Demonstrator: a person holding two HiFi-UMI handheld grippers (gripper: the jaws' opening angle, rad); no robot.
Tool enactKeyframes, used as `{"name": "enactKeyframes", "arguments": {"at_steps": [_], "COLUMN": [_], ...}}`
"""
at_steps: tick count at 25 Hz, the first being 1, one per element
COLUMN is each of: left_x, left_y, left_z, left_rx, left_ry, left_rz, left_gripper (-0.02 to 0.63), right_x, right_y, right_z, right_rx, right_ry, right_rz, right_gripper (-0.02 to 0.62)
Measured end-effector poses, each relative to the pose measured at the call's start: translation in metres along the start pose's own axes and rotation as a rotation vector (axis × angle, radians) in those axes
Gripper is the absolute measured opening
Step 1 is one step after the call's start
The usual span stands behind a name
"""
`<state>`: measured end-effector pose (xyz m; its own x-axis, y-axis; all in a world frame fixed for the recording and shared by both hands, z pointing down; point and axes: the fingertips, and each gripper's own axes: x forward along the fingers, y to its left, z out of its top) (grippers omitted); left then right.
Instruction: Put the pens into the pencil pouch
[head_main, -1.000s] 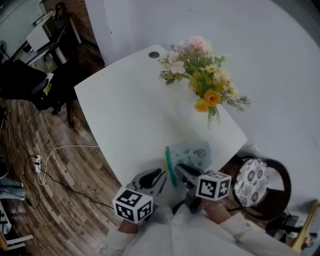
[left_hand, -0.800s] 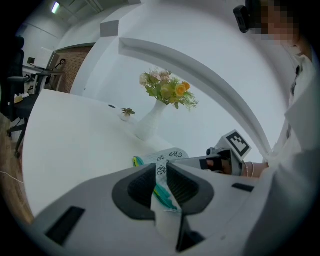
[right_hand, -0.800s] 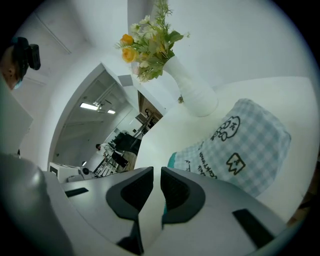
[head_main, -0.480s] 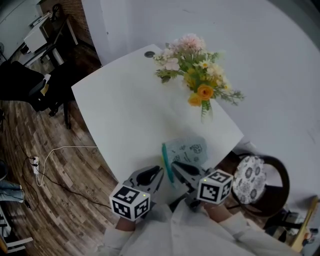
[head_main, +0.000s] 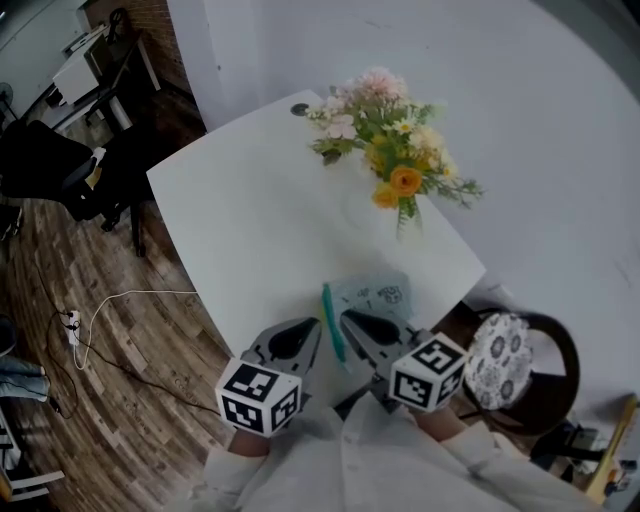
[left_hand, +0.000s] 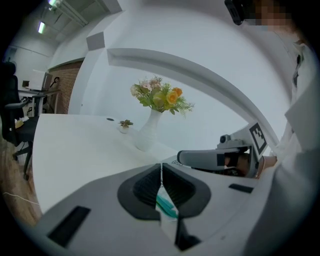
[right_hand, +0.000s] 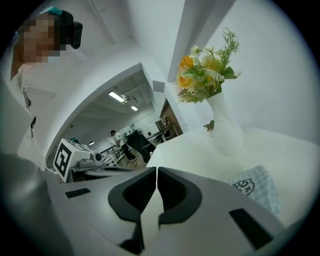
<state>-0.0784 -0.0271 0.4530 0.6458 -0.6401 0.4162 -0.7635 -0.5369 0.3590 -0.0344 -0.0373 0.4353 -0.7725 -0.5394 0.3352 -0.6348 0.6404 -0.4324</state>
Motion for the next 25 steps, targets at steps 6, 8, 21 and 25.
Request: {"name": "enactKeyframes", "arguments": {"at_steps": [6,8,21,25], "left_x": [-0.002,-0.001,-0.004,-0.003], "left_y": [0.001,-0.001,-0.006,-0.005], "left_z": [0.005,0.004,-0.003,-0.003], "left_rx": [-0.021,-0.021,-0.031,-0.03], "left_ry": [-0.048,-0.046,-0.03,-0.026], "left_rz": [0.057,0.058,0.055,0.052], "left_gripper": [0.006,0.006,0.006,0.006], "right_x": [-0.004,-0.006,-0.011,-0.009], "right_y": [0.003,0.005,0.021,0.022], "right_z": [0.002,0.005,0.012,0.007], "right_rx": [-0.041,-0.048,-0.095,-0.097], "right_ry": [-0.011,-0.014,-0.05,-0.026], "right_rz": [0.001,0.004,0.043,0.056], "right_gripper": [0.015,0.015,0.008,0.008]}}
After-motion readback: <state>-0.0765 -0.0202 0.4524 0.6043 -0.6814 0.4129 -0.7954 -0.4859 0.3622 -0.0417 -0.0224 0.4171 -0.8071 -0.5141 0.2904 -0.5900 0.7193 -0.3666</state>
